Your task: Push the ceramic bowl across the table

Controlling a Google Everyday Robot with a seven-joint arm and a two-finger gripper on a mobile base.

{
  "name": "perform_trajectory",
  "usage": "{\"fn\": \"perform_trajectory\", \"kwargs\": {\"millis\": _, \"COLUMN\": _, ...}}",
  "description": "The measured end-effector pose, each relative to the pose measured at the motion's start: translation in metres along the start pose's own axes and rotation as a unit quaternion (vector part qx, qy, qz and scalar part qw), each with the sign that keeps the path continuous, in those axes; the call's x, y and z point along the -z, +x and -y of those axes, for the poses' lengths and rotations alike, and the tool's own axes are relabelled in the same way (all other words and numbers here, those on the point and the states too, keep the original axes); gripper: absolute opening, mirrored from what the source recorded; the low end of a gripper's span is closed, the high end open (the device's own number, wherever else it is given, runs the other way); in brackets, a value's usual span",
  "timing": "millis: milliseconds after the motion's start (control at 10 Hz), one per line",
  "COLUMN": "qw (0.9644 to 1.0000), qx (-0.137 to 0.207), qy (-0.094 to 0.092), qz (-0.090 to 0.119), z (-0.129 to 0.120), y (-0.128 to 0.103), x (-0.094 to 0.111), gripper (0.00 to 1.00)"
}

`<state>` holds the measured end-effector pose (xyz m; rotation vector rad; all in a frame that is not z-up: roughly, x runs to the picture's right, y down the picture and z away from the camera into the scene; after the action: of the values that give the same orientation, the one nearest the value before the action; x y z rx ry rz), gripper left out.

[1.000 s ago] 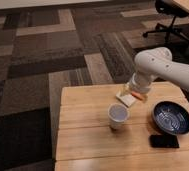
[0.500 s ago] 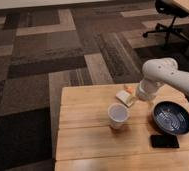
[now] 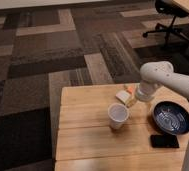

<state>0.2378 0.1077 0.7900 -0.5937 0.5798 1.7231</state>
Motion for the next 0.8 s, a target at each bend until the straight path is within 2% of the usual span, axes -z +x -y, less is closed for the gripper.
{"fn": "perform_trajectory", "kwargs": {"millis": 300, "qw": 1.0000, "qx": -0.003, "qy": 0.000, "qz": -0.002, "z": 0.002, "y": 0.000, "x": -0.003, "gripper": 0.65}}
{"fn": "perform_trajectory", "kwargs": {"millis": 600, "qw": 0.9998, "qx": -0.002, "qy": -0.019, "qz": 0.006, "z": 0.002, "y": -0.005, "x": -0.011, "gripper": 0.65}}
{"fn": "perform_trajectory", "kwargs": {"millis": 800, "qw": 0.9996, "qx": 0.000, "qy": -0.028, "qz": 0.007, "z": 0.011, "y": -0.005, "x": -0.017, "gripper": 0.65}}
